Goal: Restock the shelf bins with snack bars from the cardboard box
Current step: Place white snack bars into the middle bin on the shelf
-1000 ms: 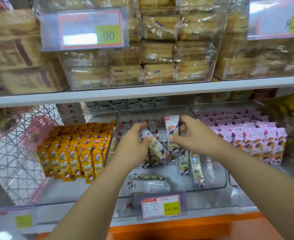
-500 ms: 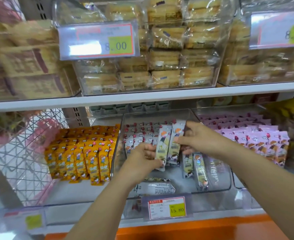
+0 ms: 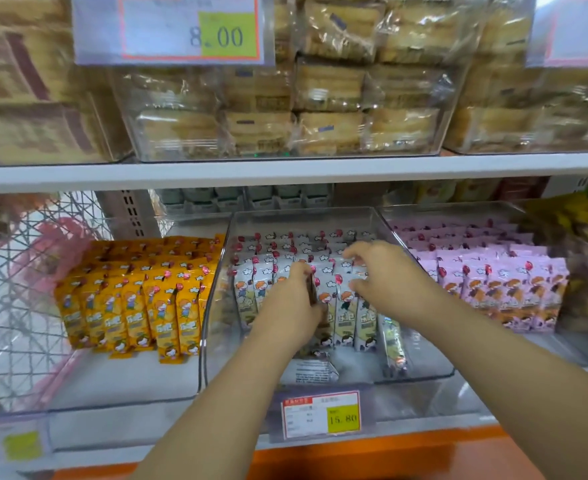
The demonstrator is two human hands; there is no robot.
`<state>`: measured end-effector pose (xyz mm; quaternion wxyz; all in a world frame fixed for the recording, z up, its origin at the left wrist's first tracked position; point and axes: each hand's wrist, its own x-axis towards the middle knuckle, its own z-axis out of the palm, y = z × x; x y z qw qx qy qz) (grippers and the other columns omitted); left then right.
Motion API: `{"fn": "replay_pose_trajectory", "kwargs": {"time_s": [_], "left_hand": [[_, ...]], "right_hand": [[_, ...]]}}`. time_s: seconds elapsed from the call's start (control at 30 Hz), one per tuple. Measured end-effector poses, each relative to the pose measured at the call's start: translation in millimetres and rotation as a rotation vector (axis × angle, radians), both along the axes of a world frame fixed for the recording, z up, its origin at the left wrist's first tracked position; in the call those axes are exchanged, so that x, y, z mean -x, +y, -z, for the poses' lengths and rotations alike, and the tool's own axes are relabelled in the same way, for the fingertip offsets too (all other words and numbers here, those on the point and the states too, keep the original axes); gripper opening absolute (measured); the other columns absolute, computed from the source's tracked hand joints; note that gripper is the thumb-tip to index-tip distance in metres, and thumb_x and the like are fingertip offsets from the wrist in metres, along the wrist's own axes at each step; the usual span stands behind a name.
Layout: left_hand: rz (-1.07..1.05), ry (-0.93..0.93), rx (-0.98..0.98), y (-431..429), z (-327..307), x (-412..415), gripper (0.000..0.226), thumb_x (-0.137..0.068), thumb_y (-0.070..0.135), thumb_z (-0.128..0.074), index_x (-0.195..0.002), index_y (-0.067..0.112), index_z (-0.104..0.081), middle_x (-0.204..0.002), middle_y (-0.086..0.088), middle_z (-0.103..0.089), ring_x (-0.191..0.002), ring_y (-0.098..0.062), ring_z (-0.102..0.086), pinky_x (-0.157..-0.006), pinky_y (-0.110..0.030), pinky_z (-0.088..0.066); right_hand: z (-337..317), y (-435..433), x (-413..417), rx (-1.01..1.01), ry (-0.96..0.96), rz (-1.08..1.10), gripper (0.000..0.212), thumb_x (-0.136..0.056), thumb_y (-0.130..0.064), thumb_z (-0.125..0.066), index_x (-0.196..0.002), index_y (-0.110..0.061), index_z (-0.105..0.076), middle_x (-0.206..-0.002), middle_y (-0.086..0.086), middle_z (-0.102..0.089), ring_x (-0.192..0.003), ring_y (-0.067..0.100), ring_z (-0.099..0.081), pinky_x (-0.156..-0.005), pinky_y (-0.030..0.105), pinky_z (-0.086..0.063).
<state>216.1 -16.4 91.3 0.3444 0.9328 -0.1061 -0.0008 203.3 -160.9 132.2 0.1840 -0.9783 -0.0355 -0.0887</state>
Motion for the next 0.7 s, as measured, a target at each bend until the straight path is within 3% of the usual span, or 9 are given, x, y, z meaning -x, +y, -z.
{"fn": "replay_pose_trajectory", "kwargs": {"time_s": [0.07,0.17,0.3,0.37,0.47,0.53,0.6,0.7], "left_hand": [[-0.007,-0.003,0.012,-1,0,1,0.049,-0.089,0.02,-0.066,-0.126,0.02,-0.035,-0.105,-0.007,-0.064,-0.086,-0.021,-0.059,-0.07,-0.028,-0.046],[0.005,-0.047,-0.024,0,-3,7,0.045,-0.088,0.018,-0.066,-0.123,0.017,-0.037,-0.092,-0.002,-0.057,-0.081,-0.019,-0.055,-0.067,-0.028,-0.043],[0.015,-0.246,-0.165,-3,-15,22,0.034,-0.091,0.025,-0.061,-0.12,0.021,-0.043,-0.112,0.0,-0.05,-0.091,-0.021,-0.058,-0.074,-0.037,-0.05],[0.076,-0.344,-0.2,-10,-21,28,0.031,-0.091,0.029,-0.061,-0.119,0.025,-0.048,-0.119,0.003,-0.048,-0.104,-0.019,-0.056,-0.085,-0.037,-0.05],[0.196,-0.438,-0.364,-26,-26,29,0.043,-0.087,0.044,-0.062,-0.126,0.032,-0.051,-0.129,0.005,-0.041,-0.125,-0.018,-0.034,-0.106,-0.035,-0.028],[0.251,-0.426,-0.536,-39,-24,24,0.061,-0.08,0.059,-0.063,-0.133,0.035,-0.045,-0.14,0.004,-0.028,-0.135,-0.02,-0.015,-0.116,-0.046,-0.006],[0.289,-0.364,-0.644,-51,-19,16,0.077,-0.072,0.068,-0.064,-0.137,0.034,-0.04,-0.145,0.003,-0.016,-0.14,-0.023,-0.001,-0.111,-0.06,0.011],[0.29,-0.319,-0.673,-61,-13,7,0.082,-0.066,0.072,-0.067,-0.134,0.034,-0.041,-0.148,0.004,-0.009,-0.142,-0.029,0.008,-0.103,-0.065,0.02]], "right_hand": [[-10,-7,5,-0.017,-0.056,-0.025,0.04,-0.09,-0.011,-0.061,-0.128,-0.02,-0.056,-0.129,0.003,-0.058,-0.112,0.018,-0.057,-0.098,0.034,-0.046],[-24,-27,19,-0.051,-0.169,-0.014,0.03,-0.09,-0.013,-0.06,-0.118,-0.024,-0.063,-0.11,-0.005,-0.066,-0.084,0.01,-0.058,-0.084,0.029,-0.049],[-26,-65,42,-0.02,-0.215,0.001,0.024,-0.089,-0.019,-0.063,-0.113,-0.021,-0.065,-0.109,-0.003,-0.063,-0.092,0.01,-0.053,-0.083,0.027,-0.043],[-23,-79,52,-0.022,-0.14,-0.004,0.027,-0.089,-0.024,-0.063,-0.116,-0.021,-0.064,-0.109,-0.002,-0.058,-0.084,0.01,-0.052,-0.076,0.026,-0.041],[-19,-91,64,-0.119,-0.026,-0.045,0.029,-0.089,-0.031,-0.062,-0.117,-0.023,-0.062,-0.096,-0.008,-0.054,-0.074,0.002,-0.05,-0.065,0.019,-0.038],[-17,-95,70,-0.152,0.026,-0.085,0.032,-0.089,-0.034,-0.061,-0.12,-0.023,-0.059,-0.09,-0.02,-0.046,-0.075,-0.005,-0.047,-0.061,0.009,-0.037],[-14,-97,73,-0.159,0.074,-0.104,0.036,-0.09,-0.038,-0.059,-0.124,-0.024,-0.056,-0.089,-0.026,-0.04,-0.078,-0.009,-0.045,-0.061,0.006,-0.038],[-10,-100,73,-0.163,0.114,-0.11,0.04,-0.091,-0.043,-0.055,-0.127,-0.026,-0.054,-0.088,-0.027,-0.038,-0.076,-0.008,-0.047,-0.061,0.006,-0.036]]}}
